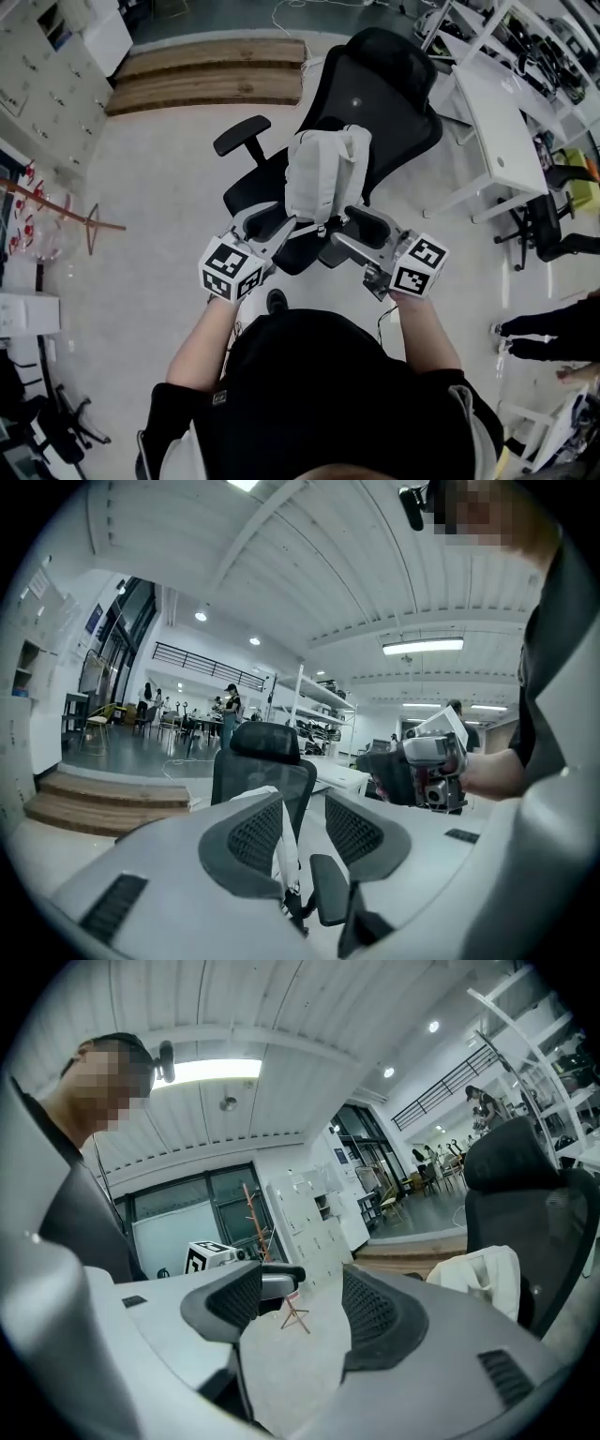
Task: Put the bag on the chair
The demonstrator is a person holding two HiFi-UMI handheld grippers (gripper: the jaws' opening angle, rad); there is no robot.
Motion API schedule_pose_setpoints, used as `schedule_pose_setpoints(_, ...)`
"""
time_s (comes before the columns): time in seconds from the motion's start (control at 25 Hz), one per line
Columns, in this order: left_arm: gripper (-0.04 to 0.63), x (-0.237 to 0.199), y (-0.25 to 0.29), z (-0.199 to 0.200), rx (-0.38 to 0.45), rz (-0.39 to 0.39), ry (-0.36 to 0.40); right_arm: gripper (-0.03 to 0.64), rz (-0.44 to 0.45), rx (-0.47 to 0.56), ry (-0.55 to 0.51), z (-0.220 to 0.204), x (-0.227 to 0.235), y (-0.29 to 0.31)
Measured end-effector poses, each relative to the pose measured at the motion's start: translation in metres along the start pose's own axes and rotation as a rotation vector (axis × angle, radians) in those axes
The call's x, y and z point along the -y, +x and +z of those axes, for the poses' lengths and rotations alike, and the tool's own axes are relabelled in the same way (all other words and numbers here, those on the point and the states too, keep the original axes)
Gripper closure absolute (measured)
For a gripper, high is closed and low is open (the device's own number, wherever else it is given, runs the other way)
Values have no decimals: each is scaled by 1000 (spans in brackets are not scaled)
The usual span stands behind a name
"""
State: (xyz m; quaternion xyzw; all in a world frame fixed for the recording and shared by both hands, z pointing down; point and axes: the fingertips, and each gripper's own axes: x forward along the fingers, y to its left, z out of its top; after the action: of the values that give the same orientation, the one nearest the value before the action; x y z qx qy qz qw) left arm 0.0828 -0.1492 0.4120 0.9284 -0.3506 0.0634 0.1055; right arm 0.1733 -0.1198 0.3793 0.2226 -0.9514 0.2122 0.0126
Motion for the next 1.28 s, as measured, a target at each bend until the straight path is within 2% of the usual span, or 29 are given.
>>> schedule_pose_setpoints(0.2, 445, 49, -6, 14, 4, 22, 8, 356, 8, 41, -25, 5, -28, -48)
schedule_pose_setpoints(0.28, 447, 72, -8, 17, 7, 20, 8, 390, 0, 55, -54, 5, -39, -68)
schedule_pose_setpoints(0.44, 453, 111, -16, 17, 0, 26, 22, 416, 9, 61, -120, -4, -65, -98)
schedule_pose_setpoints(0.6, 463, 137, -25, 17, 0, 56, 28, 499, -6, 81, -128, -9, -81, -124)
schedule_pose_setpoints(0.72, 469, 150, -37, 20, 13, 65, 38, 523, -20, 88, -134, -12, -90, -132)
schedule_pose_setpoints(1.04, 483, 147, -76, 35, 45, 62, 72, 569, -54, 59, -198, -16, -126, -105)
schedule_pose_setpoints(1.28, 490, 125, -104, 45, 60, 70, 106, 580, -86, 125, -217, 11, -135, -78)
